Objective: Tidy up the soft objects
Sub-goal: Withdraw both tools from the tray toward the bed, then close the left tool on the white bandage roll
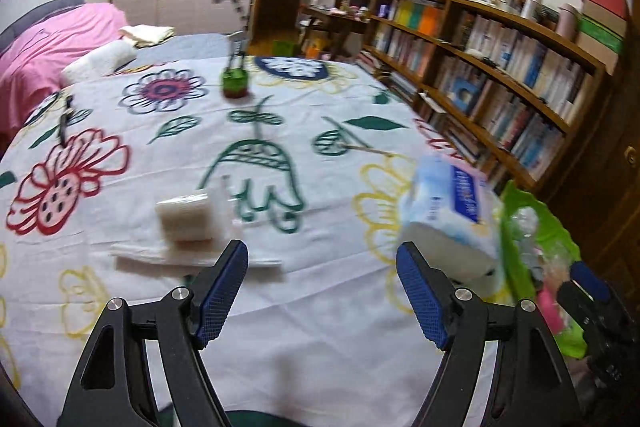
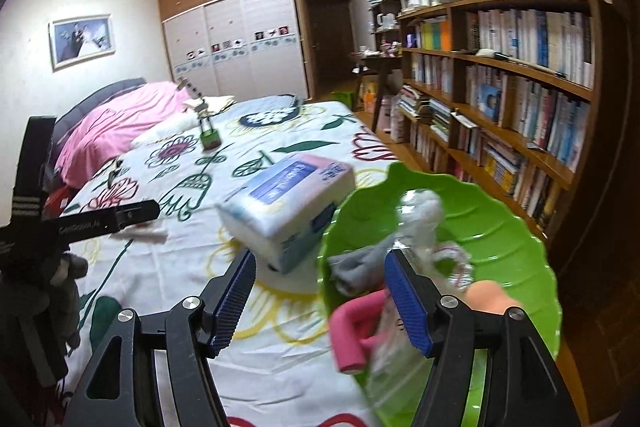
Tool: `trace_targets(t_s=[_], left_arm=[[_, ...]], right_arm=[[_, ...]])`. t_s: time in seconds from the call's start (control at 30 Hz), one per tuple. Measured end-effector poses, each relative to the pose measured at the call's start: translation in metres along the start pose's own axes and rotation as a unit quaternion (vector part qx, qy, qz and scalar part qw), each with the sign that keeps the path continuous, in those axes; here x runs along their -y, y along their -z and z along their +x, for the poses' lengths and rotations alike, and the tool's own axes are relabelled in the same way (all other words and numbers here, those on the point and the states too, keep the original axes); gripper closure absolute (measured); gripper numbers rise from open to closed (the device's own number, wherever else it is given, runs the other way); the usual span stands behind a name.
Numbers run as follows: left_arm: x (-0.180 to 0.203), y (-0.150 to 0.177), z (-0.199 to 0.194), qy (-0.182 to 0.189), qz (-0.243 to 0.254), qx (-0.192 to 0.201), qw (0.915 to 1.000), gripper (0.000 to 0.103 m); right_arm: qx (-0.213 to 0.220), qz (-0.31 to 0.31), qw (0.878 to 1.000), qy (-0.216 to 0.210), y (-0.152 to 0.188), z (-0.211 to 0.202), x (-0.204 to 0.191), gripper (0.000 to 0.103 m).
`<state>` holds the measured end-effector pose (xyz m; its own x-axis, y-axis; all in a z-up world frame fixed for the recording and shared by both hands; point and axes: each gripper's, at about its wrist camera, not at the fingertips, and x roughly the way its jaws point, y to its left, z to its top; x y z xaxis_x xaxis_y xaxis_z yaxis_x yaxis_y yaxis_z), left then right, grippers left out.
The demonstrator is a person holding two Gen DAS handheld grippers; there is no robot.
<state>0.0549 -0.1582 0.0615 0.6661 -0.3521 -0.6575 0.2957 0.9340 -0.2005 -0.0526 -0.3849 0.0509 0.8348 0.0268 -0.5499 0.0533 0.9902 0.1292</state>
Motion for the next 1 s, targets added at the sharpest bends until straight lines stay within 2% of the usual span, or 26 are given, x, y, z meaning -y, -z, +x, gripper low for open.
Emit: trace_targets(t_s=[0.3, 0.5, 0.73, 0.77, 0.8, 0.83, 0.87, 1.0], left_arm=[[-0.037, -0.003, -0.001, -0.038, -0.027, 0.010, 0.9989, 0.026], [-0.051, -0.009, 0.012, -0.085, -0.022, 0.018, 0.9960, 0.026], [-0.070, -0.016, 0.039, -0.094, -0.037, -0.004, 0.9949, 0.026], [-0.072, -0.016, 0.041, -0.091, -0.039, -0.008, 0.9951, 0.027], [-0.074, -0.016, 0.043, -0.090, -0.040, -0.010, 0.9951, 0.035], [-0.075, -0.016, 0.044, -0.090, -0.040, -0.010, 0.9951, 0.047], [-0.075, -0.016, 0.044, -0.090, -0.038, -0.011, 0.9952, 0.052], [-0.080, -0.015, 0.035, -0.085, -0.041, 0.003, 0.9955, 0.059]], right_arm=[[-0.006, -0.028, 0.999, -0.019, 0.000, 0.002, -0.024, 0.032], [-0.006, -0.041, 0.999, -0.030, -0.002, 0.005, -0.038, 0.032], [-0.014, -0.061, 0.997, -0.050, 0.000, 0.012, -0.059, 0.032], [-0.015, -0.063, 0.996, -0.053, -0.001, 0.013, -0.062, 0.032], [-0.017, -0.067, 0.996, -0.058, -0.001, 0.015, -0.066, 0.032], [-0.019, -0.071, 0.995, -0.064, -0.001, 0.016, -0.070, 0.032], [-0.020, -0.075, 0.995, -0.070, -0.002, 0.018, -0.074, 0.032], [-0.033, -0.088, 0.991, -0.096, -0.002, 0.028, -0.090, 0.032]])
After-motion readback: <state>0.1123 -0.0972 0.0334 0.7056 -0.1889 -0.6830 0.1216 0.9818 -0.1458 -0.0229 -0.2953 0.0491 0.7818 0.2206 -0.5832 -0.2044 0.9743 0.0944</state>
